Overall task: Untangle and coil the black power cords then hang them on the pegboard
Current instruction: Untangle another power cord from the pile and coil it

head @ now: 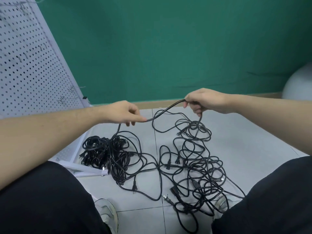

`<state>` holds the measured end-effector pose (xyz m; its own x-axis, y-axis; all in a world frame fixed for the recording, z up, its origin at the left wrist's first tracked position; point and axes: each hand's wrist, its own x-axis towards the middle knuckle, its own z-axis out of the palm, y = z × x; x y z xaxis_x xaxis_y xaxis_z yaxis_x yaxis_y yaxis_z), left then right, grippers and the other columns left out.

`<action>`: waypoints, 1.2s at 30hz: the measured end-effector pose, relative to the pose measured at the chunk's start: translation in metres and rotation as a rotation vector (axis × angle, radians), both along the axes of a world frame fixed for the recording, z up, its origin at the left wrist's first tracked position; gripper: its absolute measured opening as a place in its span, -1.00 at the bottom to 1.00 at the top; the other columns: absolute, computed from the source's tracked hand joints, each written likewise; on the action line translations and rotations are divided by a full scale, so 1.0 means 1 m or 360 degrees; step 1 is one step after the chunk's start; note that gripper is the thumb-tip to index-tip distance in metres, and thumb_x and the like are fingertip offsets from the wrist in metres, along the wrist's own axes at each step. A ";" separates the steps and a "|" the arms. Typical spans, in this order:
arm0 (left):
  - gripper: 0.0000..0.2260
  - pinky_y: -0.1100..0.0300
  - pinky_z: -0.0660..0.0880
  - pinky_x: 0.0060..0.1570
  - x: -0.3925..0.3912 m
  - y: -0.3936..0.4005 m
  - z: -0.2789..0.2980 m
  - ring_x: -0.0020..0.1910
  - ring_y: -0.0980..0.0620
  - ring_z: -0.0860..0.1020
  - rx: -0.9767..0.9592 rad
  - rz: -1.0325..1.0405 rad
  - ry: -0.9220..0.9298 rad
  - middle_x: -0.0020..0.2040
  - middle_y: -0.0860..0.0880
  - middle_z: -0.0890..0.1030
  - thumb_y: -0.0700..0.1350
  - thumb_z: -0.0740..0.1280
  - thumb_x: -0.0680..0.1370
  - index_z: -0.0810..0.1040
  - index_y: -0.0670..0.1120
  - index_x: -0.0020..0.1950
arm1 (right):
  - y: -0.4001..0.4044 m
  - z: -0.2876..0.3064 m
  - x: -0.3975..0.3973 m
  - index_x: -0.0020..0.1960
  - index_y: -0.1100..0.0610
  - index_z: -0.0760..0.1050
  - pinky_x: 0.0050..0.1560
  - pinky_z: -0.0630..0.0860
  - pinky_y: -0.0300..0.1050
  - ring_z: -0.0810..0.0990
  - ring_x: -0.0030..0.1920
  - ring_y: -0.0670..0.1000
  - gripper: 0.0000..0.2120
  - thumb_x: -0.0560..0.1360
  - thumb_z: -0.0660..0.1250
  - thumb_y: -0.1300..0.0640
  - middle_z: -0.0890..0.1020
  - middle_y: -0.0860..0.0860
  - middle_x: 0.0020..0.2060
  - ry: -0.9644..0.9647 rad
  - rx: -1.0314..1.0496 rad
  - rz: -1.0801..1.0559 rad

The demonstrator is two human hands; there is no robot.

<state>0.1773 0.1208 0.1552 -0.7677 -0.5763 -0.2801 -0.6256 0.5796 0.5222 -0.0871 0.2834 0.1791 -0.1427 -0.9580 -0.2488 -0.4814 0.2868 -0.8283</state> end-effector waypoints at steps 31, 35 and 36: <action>-0.74 0.15 0.29 -0.36 -0.026 0.014 0.024 -0.41 -0.03 0.16 0.0692 0.0238 0.1092 -0.40 -0.02 0.23 0.12 0.25 0.27 0.22 0.02 -0.42 | 0.003 -0.007 -0.007 -0.14 0.24 0.55 -0.06 0.49 -0.20 0.56 -0.23 0.01 -0.79 0.58 0.24 0.15 0.62 0.13 -0.30 0.0293 -0.0097 0.0252; -0.73 0.13 0.55 -0.22 -0.007 0.000 0.009 -0.33 -0.11 0.47 0.0706 0.0189 0.0661 -0.35 -0.10 0.50 0.09 0.19 0.38 0.40 -0.13 -0.28 | 0.001 -0.003 -0.004 -0.16 0.20 0.53 -0.25 0.44 -0.11 0.34 -0.38 -0.02 -0.80 0.53 0.23 0.11 0.40 -0.07 -0.45 0.0307 -0.0178 0.0197; -0.69 0.13 0.57 -0.18 -0.004 0.000 0.006 -0.27 -0.14 0.53 0.0696 0.0175 0.0554 -0.31 -0.13 0.56 0.08 0.14 0.43 0.46 -0.15 -0.22 | 0.001 -0.001 -0.001 -0.14 0.18 0.56 -0.29 0.39 -0.15 0.33 -0.40 -0.03 -0.80 0.59 0.23 0.14 0.38 -0.13 -0.48 0.0368 -0.0186 0.0192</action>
